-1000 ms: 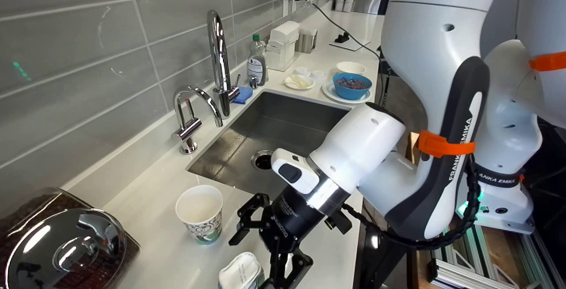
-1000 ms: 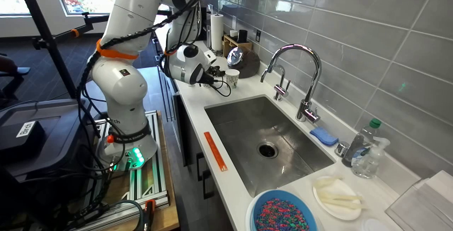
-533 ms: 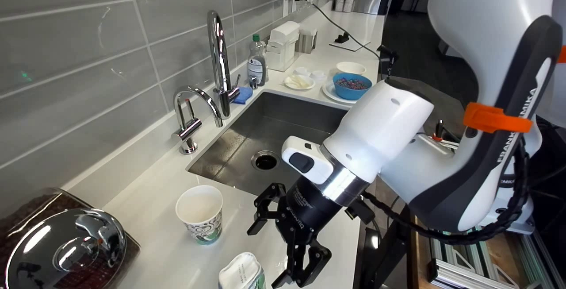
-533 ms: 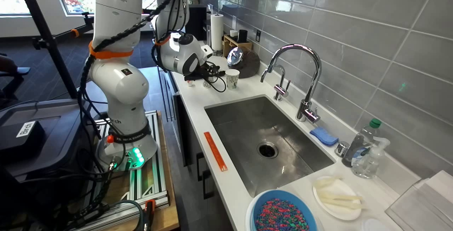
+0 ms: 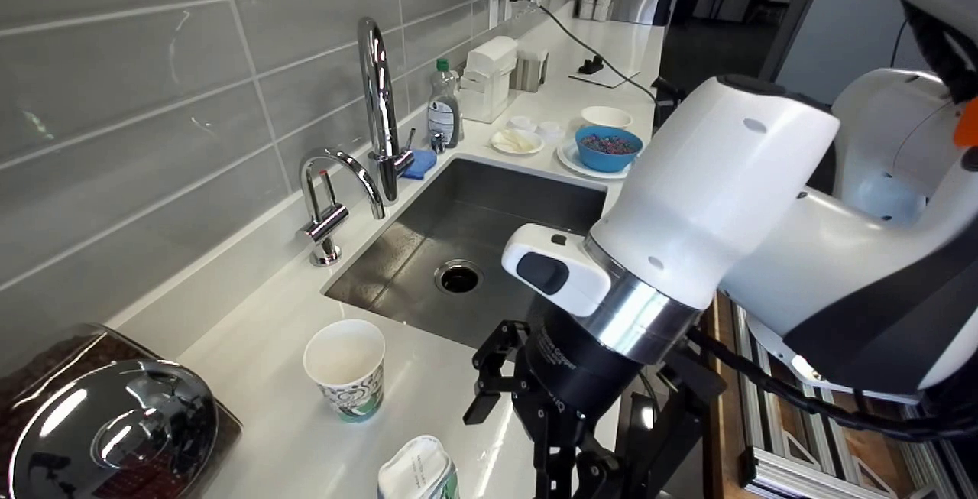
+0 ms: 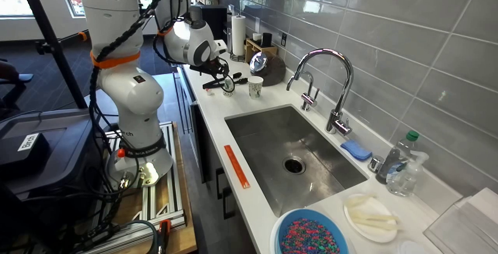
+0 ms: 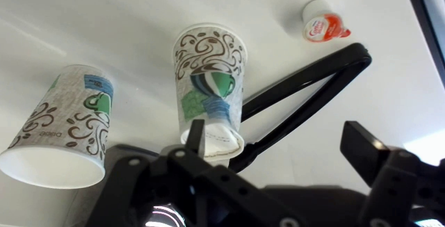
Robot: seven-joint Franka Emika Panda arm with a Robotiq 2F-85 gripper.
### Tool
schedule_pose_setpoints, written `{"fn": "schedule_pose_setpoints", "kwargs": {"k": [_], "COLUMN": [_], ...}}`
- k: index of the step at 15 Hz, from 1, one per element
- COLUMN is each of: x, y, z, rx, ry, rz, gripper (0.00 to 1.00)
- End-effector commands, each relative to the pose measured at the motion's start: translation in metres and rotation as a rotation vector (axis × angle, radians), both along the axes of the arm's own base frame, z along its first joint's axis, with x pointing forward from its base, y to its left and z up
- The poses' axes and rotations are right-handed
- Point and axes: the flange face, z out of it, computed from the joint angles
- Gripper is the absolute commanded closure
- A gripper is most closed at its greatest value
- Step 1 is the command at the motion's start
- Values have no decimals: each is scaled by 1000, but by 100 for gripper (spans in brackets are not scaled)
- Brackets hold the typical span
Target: Pick up the cup on the right and put it upside down
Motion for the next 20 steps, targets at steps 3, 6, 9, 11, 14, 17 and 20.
{"fn": "schedule_pose_setpoints", "kwargs": {"k": [3,6,9,11,14,17,20], "x": [-17,-21,-24,-26,-30,-33,-27], "y": [3,6,10,12,14,16,16], "z": [25,37,49,55,63,70,67], "rx": [-71,-100,-113,-124,-136,-142,-138], "ry": [124,160,178,189,194,196,173], "rz": [-130,-164,-175,-178,-176,-169,-152], "gripper": [0,0,0,0,0,0,0]}}
